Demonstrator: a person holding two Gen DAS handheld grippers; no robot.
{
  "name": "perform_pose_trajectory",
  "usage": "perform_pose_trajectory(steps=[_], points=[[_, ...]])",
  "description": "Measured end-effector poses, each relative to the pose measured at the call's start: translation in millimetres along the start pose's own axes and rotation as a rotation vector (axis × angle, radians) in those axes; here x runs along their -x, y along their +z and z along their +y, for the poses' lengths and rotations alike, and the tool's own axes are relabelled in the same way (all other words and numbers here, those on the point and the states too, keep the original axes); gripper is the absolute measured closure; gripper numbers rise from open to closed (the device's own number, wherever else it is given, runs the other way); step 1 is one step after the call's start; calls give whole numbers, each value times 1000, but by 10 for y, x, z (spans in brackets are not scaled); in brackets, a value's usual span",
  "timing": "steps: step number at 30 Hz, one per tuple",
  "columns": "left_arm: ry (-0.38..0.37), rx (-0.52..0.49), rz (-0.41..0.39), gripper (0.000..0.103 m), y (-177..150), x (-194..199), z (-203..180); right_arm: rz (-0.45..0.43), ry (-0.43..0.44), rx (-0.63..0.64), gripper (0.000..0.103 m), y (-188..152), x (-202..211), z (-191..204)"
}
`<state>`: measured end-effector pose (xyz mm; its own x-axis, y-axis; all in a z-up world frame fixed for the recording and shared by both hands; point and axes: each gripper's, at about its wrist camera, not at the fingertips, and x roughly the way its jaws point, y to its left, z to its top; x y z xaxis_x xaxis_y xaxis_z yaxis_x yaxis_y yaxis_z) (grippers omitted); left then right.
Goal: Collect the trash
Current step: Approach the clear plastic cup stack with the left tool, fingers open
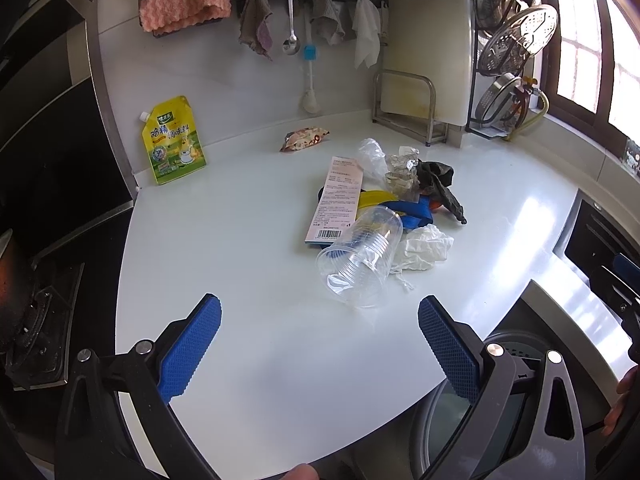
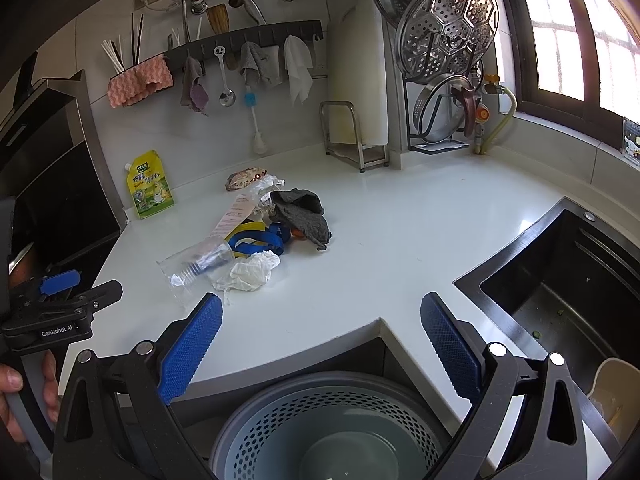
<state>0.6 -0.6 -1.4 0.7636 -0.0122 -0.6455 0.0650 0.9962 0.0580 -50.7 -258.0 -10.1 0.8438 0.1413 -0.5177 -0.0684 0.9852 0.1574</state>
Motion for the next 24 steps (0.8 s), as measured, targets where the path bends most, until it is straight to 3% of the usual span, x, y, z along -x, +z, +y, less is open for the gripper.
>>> perform_pose_trajectory(steps=[18,24], points=[[5,22,19,6,-3,-69,134,27,10,18,8,1,-120,63],[-36,28,49,6,-23,-196,106,39,8,15,8,-17,-164,46]])
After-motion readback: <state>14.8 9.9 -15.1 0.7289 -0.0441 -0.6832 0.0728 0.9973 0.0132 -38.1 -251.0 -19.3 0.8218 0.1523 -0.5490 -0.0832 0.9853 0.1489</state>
